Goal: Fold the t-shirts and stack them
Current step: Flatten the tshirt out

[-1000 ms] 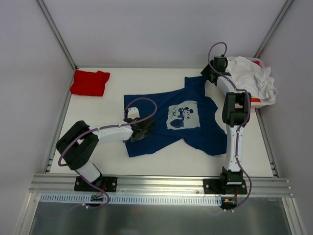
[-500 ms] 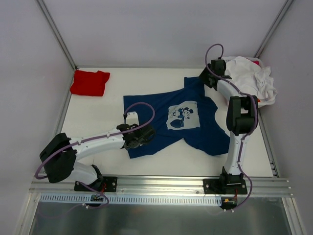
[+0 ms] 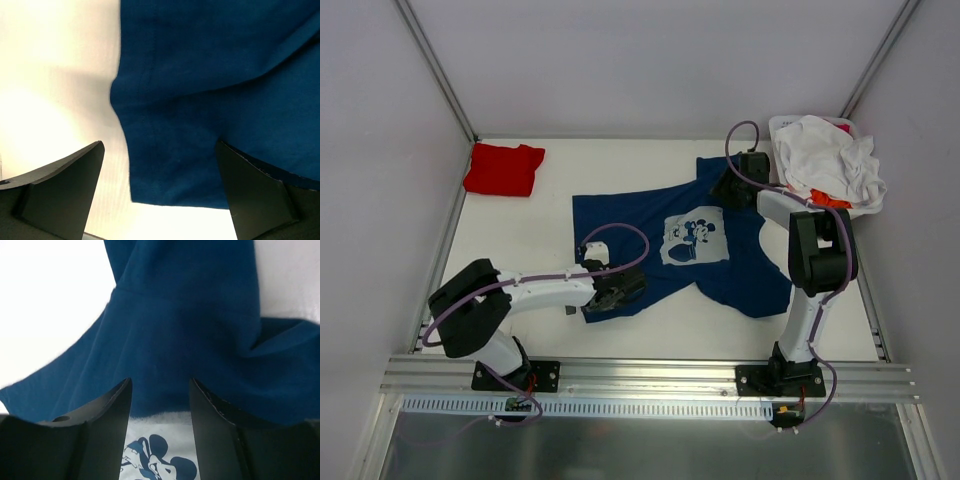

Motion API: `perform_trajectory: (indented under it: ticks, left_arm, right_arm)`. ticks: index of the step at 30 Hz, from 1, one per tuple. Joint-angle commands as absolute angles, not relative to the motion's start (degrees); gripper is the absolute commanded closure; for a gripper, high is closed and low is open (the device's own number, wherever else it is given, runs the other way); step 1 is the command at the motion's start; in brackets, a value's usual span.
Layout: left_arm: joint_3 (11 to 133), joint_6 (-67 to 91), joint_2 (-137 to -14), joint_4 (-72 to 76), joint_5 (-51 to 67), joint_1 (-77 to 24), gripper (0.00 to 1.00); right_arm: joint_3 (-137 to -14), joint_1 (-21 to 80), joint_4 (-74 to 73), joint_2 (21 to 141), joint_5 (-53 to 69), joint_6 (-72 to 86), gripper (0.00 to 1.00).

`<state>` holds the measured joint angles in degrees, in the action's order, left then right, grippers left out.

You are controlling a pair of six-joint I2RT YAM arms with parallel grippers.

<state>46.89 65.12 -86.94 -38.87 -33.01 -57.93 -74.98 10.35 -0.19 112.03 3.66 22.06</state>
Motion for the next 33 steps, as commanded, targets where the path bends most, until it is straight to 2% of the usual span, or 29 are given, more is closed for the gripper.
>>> perform_trajectory:
  ticks: [1, 11, 21, 33]
  left_arm:
    - [50.3, 66.7, -91.0, -40.1, -33.7, -58.9, 0.04]
    - [51.9, 68.6, -95.8, -40.3, -31.6, -63.5, 0.03]
    - [47.2, 73.4, -91.1, -42.6, -28.7, -69.1, 0.03]
    - [46.1, 75.0, -86.0, -48.1, -29.8, -69.7, 0.03]
  right_arm:
    - [-73.3, 10.9, 4.1, 108.4, 6.4, 23.4, 0.48]
    - [-77.8, 10.6, 2.7, 113.7, 9.1, 22.1, 0.48]
    - [-83.1, 8.4, 2.9, 121.1, 12.7, 24.8, 0.48]
    - [-82.6, 4.9, 0.5, 124.4, 9.0, 24.0, 0.48]
